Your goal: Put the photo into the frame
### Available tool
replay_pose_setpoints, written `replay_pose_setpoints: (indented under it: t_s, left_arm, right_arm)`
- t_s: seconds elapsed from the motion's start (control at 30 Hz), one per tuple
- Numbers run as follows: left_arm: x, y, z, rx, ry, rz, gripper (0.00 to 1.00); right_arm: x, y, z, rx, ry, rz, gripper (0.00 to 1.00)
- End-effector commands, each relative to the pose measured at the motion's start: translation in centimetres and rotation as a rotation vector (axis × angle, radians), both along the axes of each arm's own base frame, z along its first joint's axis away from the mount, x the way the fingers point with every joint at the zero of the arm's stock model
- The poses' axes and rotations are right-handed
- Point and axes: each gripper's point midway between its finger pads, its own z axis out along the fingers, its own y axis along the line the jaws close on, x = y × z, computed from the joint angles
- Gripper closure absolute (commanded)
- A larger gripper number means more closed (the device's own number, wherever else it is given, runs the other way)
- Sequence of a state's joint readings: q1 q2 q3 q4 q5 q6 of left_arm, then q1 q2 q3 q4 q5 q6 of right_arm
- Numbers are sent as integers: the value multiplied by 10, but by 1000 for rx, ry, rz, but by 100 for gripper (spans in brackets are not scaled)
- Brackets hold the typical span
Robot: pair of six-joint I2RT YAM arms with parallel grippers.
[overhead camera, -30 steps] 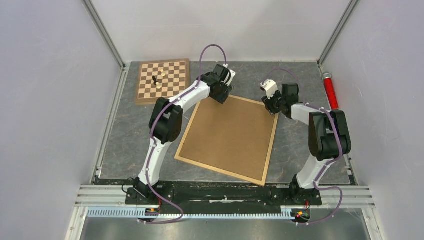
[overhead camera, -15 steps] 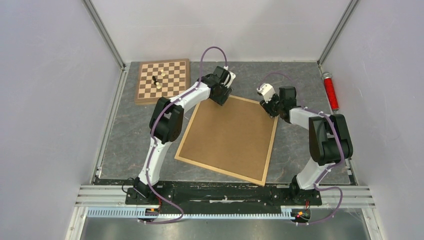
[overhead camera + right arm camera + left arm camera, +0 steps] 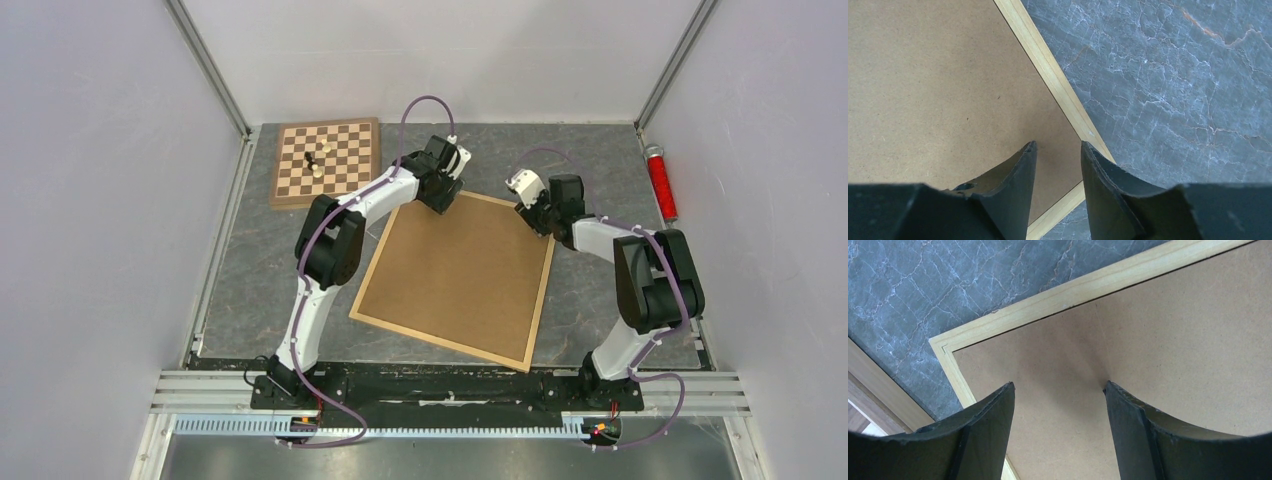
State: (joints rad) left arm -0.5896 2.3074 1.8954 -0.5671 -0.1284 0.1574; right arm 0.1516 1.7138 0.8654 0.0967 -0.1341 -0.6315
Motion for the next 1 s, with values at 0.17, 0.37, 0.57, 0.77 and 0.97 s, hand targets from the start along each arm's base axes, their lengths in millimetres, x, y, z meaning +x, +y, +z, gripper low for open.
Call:
replay_pose_setpoints:
  t_s: [0.17, 0.37, 0.57, 0.77, 0.97]
  left_arm:
    - [-63, 45, -55, 227, 252, -85, 27]
    - [-73, 44, -64, 221, 305, -96, 27]
    - [-85, 44, -68, 208, 360, -108, 26]
    - [-95, 47, -71, 215, 408, -123, 26]
    - [-104, 50, -70, 231, 445, -149, 26]
  right_arm:
    - [-101, -5, -80, -105, 403, -4, 57]
    - [-113, -1, -89, -107, 453, 2, 57]
    - [-122, 3, -93, -95, 499, 10, 56]
    - [-125, 1, -95, -128, 530, 3, 55]
    - [-129, 3, -96, -183, 567, 15, 53]
